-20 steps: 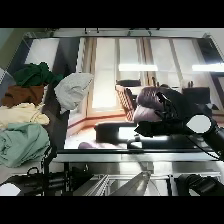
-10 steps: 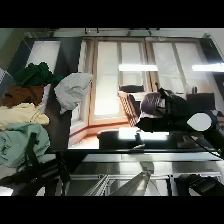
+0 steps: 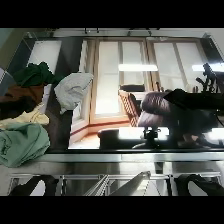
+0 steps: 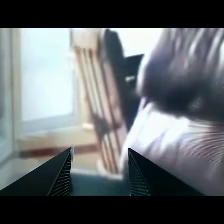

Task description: Fold the shirts.

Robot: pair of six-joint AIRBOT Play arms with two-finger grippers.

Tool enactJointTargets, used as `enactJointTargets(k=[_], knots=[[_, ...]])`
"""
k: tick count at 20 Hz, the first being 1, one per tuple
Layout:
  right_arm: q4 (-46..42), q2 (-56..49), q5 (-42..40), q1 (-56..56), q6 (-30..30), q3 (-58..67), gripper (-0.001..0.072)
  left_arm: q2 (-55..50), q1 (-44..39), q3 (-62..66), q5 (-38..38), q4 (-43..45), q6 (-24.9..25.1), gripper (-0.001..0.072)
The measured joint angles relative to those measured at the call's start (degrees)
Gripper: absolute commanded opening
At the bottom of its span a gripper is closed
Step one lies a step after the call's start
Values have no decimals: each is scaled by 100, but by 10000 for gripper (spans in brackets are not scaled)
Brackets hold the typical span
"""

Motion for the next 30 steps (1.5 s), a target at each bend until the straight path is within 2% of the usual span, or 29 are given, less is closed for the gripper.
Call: enactJointTargets(k=[2, 5, 10, 11, 12, 13, 17, 18, 20, 21, 22, 24, 27, 30], knots=[[-11, -232, 74, -160, -90, 39, 396, -1266, 232, 608, -415, -173, 109, 245], [-33, -560, 98, -260, -155, 61, 397, -2916, 160, 1462, -868, -444, 518, 245], [-35, -968, 101, -308, -184, 70, 396, -4430, -289, 2802, -1156, -656, 861, 246], [-35, -1023, 101, -310, -190, 70, 397, -4579, -363, 2999, -1202, -678, 896, 285], [-35, -1078, 101, -313, -197, 70, 396, -4710, -446, 3185, -1233, -721, 942, 528], [-35, -1123, 98, -315, -197, 72, 396, -4795, -518, 3307, -1239, -745, 997, 633], [-37, -1244, 94, -315, -197, 72, 396, -4964, -793, 3539, -1303, -813, 1259, 631], [-37, -1255, 92, -315, -199, 72, 395, -4981, -857, 3558, -1303, -811, 1294, 553], [-37, -1272, 90, -315, -199, 72, 388, -5001, -1001, 3576, -1241, -822, 1351, 93], [-37, -1279, 90, -315, -199, 72, 381, -5010, -1071, 3576, -1213, -820, 1360, 22], [-37, -1281, 87, -315, -199, 72, 323, -5018, -1137, 3574, -1174, -817, 1394, 21], [-37, -1283, 94, -317, -199, 72, 29, -5016, -1226, 3609, -1191, -824, 1394, 22], [-42, -1281, 225, -326, -201, 127, 14, -4793, -1287, 4033, -1646, -1469, 1493, 22], [-44, -1196, 424, -328, -291, 334, 14, -4291, -1388, 4830, -2229, -3346, 1921, 23]])
